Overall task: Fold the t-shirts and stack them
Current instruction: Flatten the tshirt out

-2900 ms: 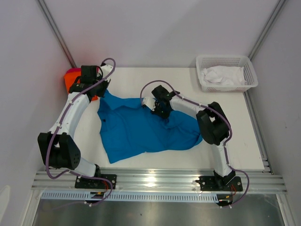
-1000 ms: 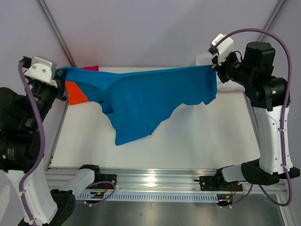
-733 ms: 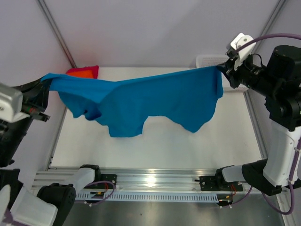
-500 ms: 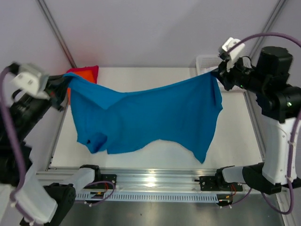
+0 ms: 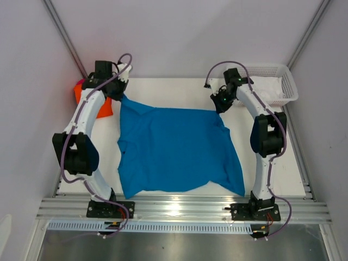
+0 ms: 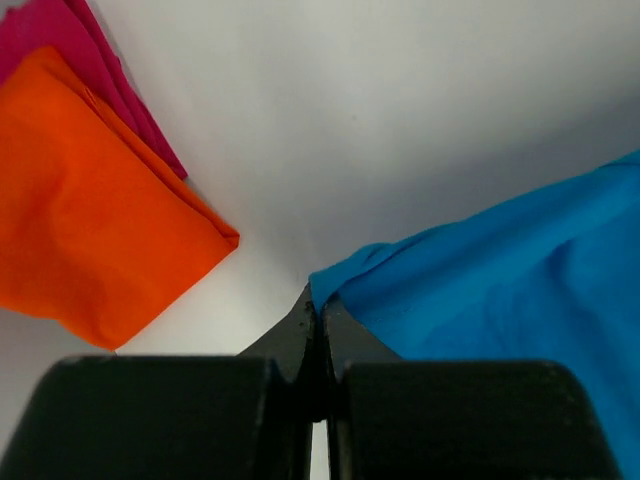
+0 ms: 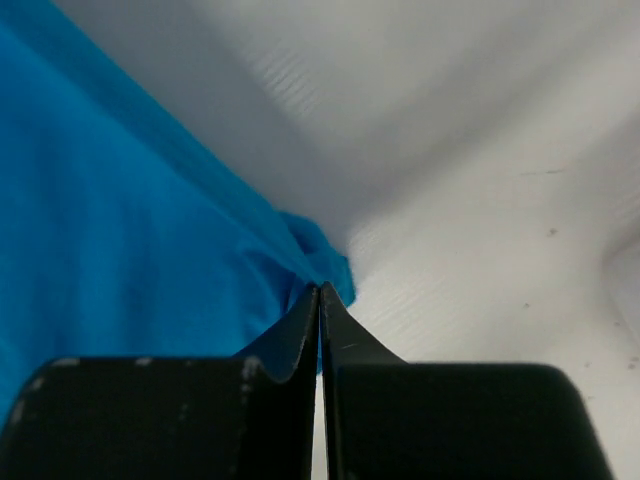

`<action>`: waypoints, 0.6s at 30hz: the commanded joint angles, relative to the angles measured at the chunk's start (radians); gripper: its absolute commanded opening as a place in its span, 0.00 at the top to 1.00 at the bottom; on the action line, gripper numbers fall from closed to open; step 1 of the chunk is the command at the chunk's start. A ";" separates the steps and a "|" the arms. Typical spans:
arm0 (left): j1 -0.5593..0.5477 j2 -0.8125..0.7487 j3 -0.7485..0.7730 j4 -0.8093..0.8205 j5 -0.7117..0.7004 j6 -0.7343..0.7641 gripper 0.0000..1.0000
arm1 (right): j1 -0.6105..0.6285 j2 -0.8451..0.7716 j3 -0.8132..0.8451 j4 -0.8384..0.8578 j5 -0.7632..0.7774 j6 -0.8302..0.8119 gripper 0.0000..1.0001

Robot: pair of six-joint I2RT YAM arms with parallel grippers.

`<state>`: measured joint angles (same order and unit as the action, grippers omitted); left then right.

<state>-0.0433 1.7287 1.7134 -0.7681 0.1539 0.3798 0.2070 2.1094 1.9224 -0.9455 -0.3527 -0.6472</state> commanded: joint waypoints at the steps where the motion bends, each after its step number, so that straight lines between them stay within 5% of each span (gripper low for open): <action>1: -0.016 -0.043 -0.044 0.216 -0.123 0.065 1.00 | 0.043 -0.011 -0.017 0.129 0.101 -0.038 1.00; 13: -0.029 -0.038 -0.225 0.415 -0.148 0.044 1.00 | 0.118 0.070 -0.071 0.255 0.232 -0.048 1.00; 18: -0.027 -0.205 -0.247 0.507 -0.148 0.001 1.00 | 0.106 -0.033 -0.037 0.301 0.257 -0.009 1.00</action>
<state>-0.0673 1.6958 1.4540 -0.4019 0.0254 0.4099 0.3222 2.1635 1.8534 -0.7227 -0.1390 -0.6804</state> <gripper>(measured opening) 0.003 0.004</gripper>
